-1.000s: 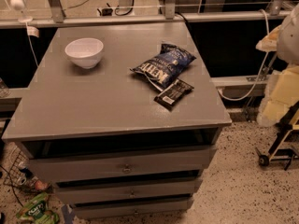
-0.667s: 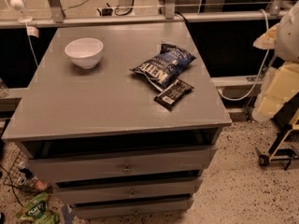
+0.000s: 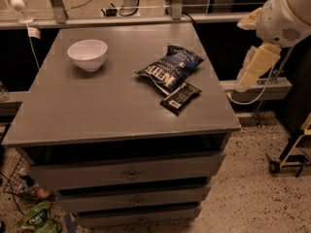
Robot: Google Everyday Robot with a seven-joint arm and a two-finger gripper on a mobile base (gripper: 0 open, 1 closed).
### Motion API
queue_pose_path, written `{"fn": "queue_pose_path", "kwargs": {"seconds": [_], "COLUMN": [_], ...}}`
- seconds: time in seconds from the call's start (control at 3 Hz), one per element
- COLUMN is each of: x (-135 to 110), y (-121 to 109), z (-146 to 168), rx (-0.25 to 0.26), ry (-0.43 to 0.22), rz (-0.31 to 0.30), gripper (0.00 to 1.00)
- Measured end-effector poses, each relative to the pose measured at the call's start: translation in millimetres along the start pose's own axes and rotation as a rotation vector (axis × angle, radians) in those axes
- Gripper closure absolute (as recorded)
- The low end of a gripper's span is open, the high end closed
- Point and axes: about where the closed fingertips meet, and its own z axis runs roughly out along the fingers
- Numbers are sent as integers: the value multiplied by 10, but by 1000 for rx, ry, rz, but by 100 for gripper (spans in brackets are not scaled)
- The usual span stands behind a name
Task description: Place blue chip bag into white bowl
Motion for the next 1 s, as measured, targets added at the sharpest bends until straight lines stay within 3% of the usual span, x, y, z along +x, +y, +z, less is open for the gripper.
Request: {"fn": "queue_pose_path", "kwargs": {"seconds": [0.33, 0.67, 1.0], "x": [0, -31, -91], "y": [0, -84, -355], "z": [0, 84, 352], "rx": [0, 11, 13], "ry": [0, -43, -86], "rz": [0, -3, -29], "gripper": [0, 0, 0]}}
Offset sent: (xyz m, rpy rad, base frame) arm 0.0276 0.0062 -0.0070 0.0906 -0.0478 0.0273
